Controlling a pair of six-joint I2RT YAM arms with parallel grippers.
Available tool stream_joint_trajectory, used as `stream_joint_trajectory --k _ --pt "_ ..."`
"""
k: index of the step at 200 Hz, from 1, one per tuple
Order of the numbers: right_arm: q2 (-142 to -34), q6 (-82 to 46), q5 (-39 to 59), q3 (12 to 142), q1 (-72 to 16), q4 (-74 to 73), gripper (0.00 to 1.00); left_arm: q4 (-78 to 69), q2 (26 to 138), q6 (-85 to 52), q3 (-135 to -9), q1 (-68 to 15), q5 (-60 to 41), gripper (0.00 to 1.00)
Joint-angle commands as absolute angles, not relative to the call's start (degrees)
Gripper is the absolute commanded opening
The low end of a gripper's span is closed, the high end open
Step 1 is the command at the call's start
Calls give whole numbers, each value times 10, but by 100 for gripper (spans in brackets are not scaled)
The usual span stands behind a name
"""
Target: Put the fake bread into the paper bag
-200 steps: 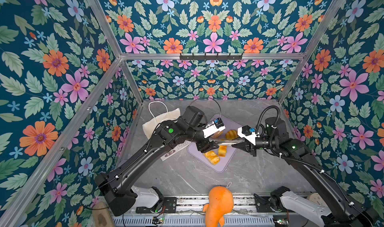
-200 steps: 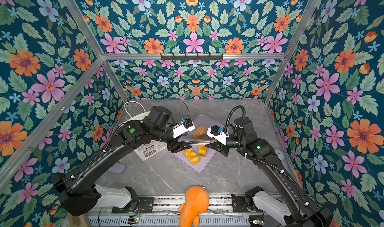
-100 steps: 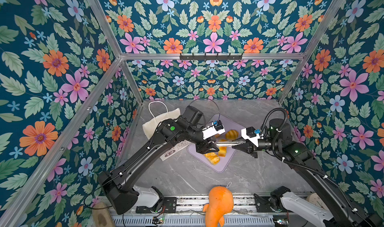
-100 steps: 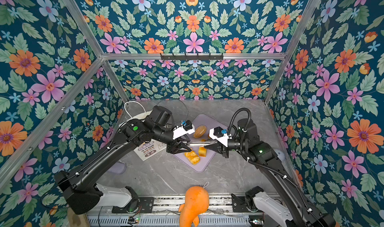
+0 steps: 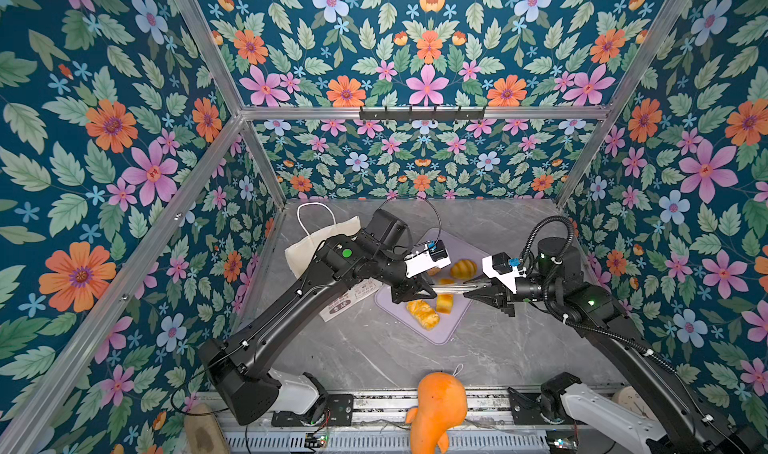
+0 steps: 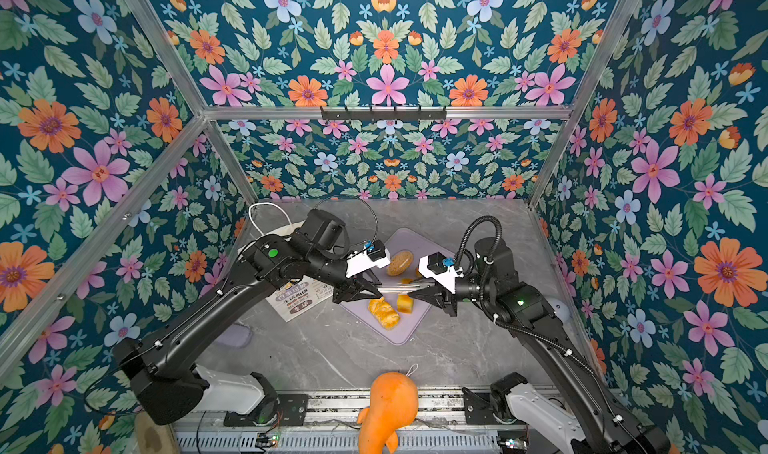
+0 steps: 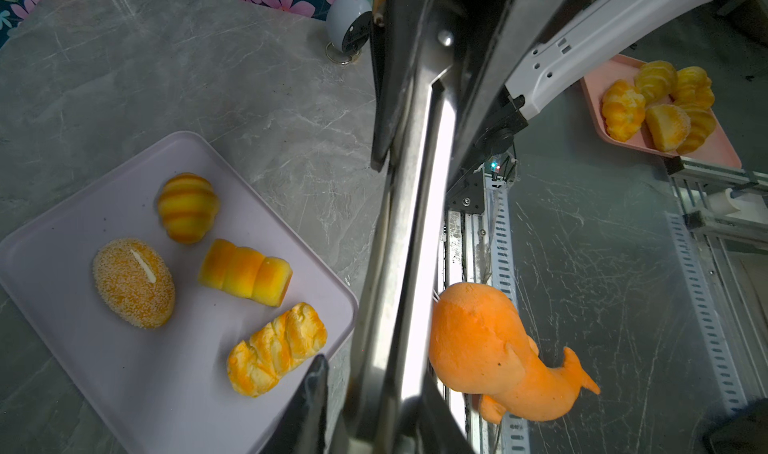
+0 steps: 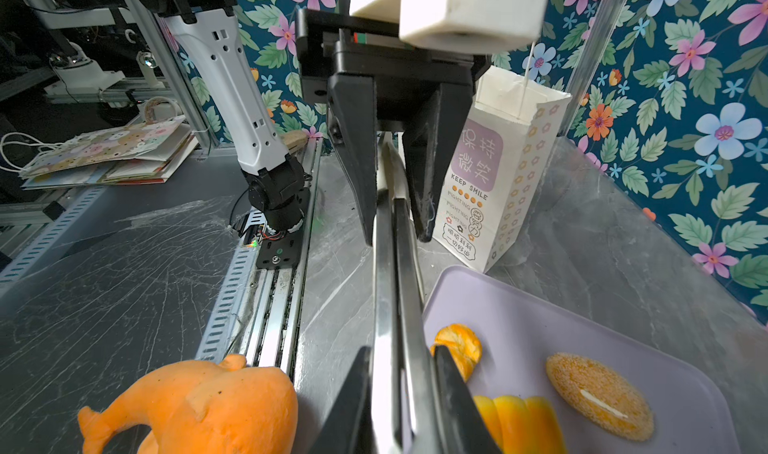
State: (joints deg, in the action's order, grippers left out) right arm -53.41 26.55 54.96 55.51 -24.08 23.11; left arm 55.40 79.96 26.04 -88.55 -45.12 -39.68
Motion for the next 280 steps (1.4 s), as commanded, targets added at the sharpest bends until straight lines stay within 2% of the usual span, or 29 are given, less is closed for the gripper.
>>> stream_joint_trajectory --k 1,13,75,140,193,249,280 --pt "-534 259 551 555 -241 198 19 551 799 250 -890 -451 -399 30" --pt "-535 256 549 555 -241 197 22 550 798 250 -890 -451 -399 29" --pt "-568 227 562 587 -241 227 50 551 806 243 -898 -451 -380 28" --pt "-639 262 578 685 -248 368 56 565 820 249 -915 -451 -370 28" --pt "-622 291 493 714 -238 429 59 566 814 251 -911 -451 -361 26" --pt "-611 307 539 751 -195 491 62 580 819 262 -915 -451 -367 26" --pt "-674 335 590 808 -201 567 64 598 833 270 -921 -452 -371 26"
